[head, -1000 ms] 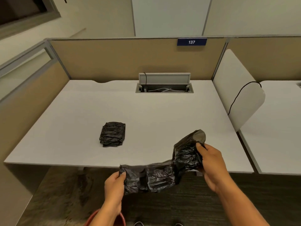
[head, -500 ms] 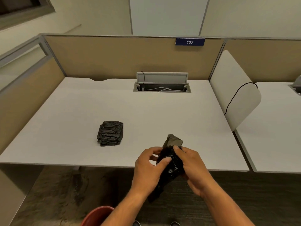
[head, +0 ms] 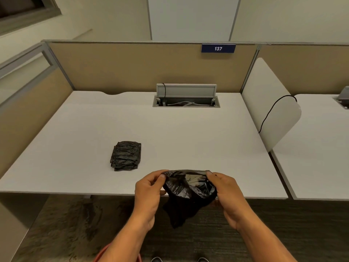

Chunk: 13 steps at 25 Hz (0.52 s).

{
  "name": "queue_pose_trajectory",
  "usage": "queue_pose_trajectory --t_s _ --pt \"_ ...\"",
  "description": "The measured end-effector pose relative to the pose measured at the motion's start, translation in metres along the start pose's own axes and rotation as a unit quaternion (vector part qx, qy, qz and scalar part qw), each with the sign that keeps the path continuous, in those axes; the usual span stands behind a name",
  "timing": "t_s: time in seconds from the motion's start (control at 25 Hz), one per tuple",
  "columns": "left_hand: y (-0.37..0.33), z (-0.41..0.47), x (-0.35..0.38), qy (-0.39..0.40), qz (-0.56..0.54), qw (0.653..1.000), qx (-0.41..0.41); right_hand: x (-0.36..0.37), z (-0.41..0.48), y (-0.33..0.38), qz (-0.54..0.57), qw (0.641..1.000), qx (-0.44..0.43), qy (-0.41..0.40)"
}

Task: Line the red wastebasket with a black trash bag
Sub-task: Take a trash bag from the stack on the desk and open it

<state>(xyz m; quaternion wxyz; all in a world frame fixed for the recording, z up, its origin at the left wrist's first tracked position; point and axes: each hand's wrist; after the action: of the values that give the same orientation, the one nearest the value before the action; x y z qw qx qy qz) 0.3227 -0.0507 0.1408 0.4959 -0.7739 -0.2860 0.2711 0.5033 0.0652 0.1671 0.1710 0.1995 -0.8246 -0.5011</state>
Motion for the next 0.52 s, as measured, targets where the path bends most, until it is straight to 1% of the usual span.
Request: queue_pose_trajectory --t_s 0.08,0.12,0.2,0.28,0.36,0.44,0.52 --pt "0.001 0.0 0.001 0.011 0.009 1.0 0.015 -0.001 0.002 -0.001 -0.031 0.999 -0.011 -0.02" --pt "0.001 -0.001 0.001 0.026 0.012 0.999 0.023 -0.002 0.002 0.0 -0.063 0.997 -0.033 -0.031" --pt "-0.001 -0.003 0.002 0.074 0.012 0.997 0.034 -0.001 0.0 0.005 -0.153 0.984 -0.086 -0.026" --pt "-0.003 -0.003 0.002 0.118 0.028 0.992 0.042 0.002 0.0 0.016 -0.275 0.954 -0.122 0.004" --pt "-0.004 -0.001 0.002 0.151 0.048 0.986 0.056 0.009 0.004 0.025 -0.363 0.921 -0.127 0.051" --pt "-0.006 0.001 0.005 0.157 0.059 0.983 0.072 0.018 0.008 0.029 -0.385 0.911 -0.124 0.079" --pt "-0.009 0.001 0.009 0.107 0.08 0.988 0.084 0.024 0.013 0.028 -0.366 0.918 -0.138 0.068"
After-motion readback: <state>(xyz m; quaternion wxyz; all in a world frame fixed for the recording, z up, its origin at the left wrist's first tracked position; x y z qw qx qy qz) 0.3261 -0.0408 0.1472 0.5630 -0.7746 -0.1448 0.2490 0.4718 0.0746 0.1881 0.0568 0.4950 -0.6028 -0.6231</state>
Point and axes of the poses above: each hand's wrist, its own z-axis towards the middle knuckle, its own x-axis out of the palm, y = z × x, and after that the axes turned 8 degrees about z, right-handed
